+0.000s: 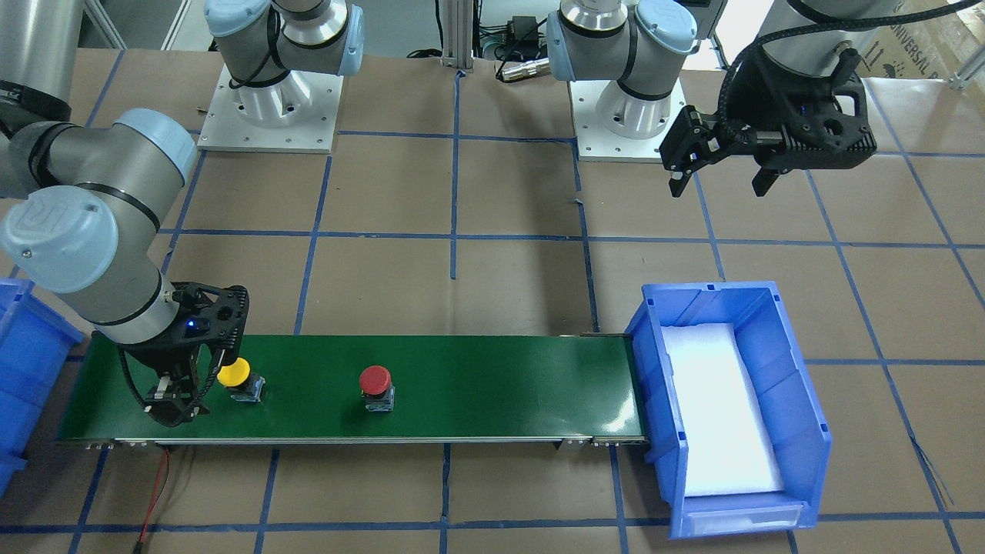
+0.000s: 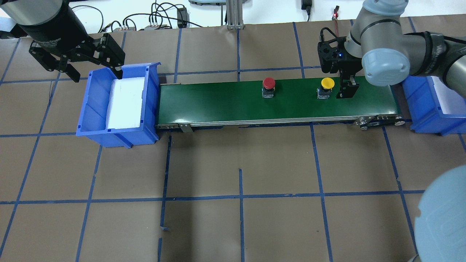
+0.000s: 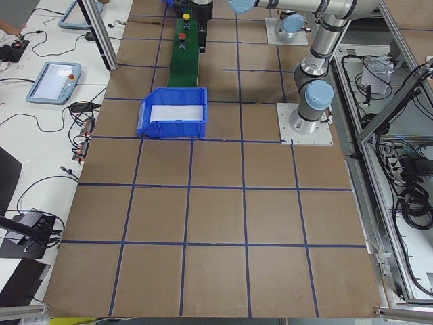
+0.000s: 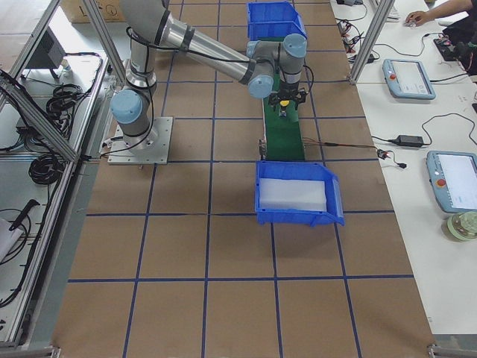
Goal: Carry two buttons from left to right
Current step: 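Lower the right gripper onto the yellow button on the belt and grasp it, then lift the yellow button with the right gripper toward the far blue bin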
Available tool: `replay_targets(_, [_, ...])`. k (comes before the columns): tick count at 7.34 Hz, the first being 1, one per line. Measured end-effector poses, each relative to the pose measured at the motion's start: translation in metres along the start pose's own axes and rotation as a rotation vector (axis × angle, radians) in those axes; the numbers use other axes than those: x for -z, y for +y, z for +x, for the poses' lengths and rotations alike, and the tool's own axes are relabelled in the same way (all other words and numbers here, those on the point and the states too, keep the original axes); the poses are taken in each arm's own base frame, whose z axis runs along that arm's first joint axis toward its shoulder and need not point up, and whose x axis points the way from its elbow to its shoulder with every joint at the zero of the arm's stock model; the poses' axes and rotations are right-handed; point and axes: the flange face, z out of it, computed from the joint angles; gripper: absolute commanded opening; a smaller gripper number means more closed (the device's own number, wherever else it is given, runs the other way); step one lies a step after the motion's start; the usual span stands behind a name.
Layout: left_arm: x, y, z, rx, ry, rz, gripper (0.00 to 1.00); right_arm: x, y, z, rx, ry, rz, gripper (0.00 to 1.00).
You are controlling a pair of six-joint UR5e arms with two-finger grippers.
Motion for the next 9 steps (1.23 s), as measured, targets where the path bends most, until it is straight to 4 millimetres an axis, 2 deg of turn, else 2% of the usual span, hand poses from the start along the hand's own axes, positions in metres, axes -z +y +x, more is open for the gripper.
replay_targets(3, [0.005,0.001,0.0,0.006,0.004,0.013,1.0,-0.003,0.019,0.0,-0.03,-0.008,0.0,0.97])
replay_targets(9, [0.005,0.004,0.001,0.006,0.004,0.013,1.0,-0.004,0.02,0.0,-0.035,-0.011,0.0,0.97])
